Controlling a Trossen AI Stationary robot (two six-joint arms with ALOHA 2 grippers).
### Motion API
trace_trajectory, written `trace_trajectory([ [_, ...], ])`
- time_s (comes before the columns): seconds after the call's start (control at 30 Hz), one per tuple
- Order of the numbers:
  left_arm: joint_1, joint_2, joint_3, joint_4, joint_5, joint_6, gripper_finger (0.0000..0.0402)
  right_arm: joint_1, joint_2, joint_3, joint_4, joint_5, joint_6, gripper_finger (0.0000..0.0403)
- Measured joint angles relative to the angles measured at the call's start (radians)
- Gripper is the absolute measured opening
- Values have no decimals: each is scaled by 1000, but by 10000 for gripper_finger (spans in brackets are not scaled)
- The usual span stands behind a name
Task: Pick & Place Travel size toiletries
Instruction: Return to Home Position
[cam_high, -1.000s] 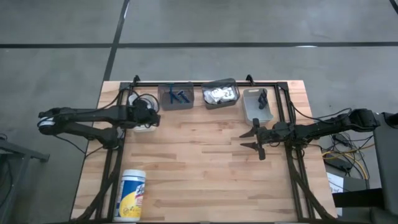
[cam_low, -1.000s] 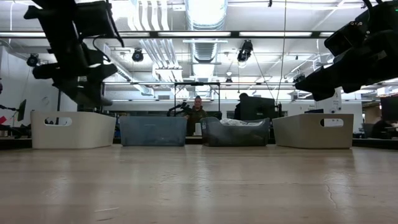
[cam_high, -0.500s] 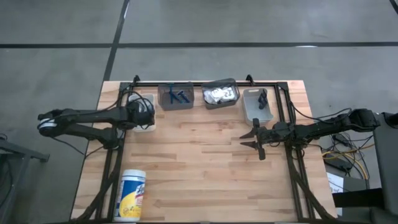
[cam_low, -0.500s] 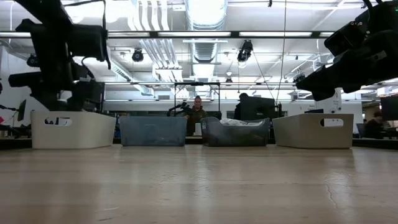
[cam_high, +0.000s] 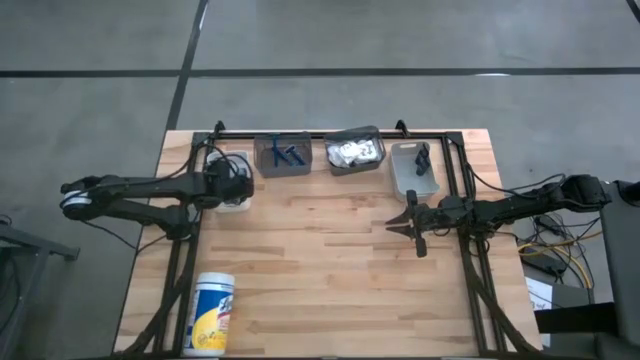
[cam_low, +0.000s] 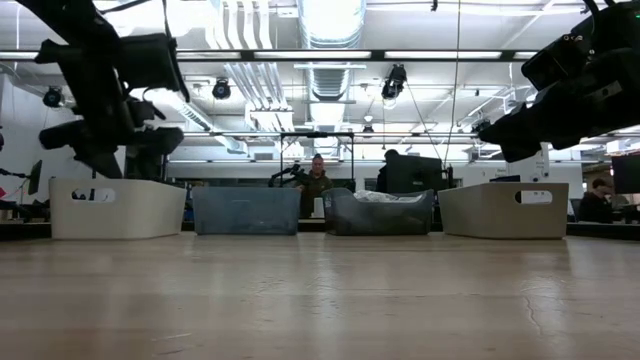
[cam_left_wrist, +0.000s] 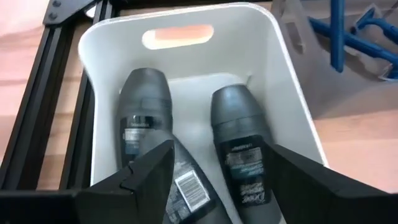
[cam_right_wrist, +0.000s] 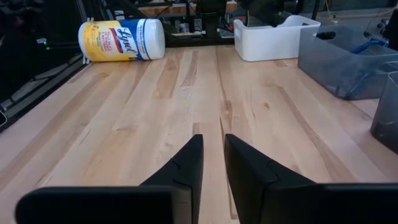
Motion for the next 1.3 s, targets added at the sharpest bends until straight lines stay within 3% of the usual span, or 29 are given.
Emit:
trace_trajectory([
  [0.37,-2,0,0,66,-44,58,254,0,0,0,0,0,-3,40],
  [0.6,-59,-3,7,304,-17,388,246,0,0,0,0,0,-3,45],
  [0.73,-110,-3,8,466,68,629,240,0,0,0,0,0,-1,57],
  [1.0,-197,-3,8,716,404,1003,238,0,0,0,0,0,-2,85],
  [1.1,-218,-3,8,741,434,1160,239,0,0,0,0,0,-2,95],
  [1.17,-220,-2,7,733,434,1180,240,0,0,0,0,0,1,101],
  [1.3,-221,-2,3,733,451,1035,240,0,0,0,0,0,-3,113],
])
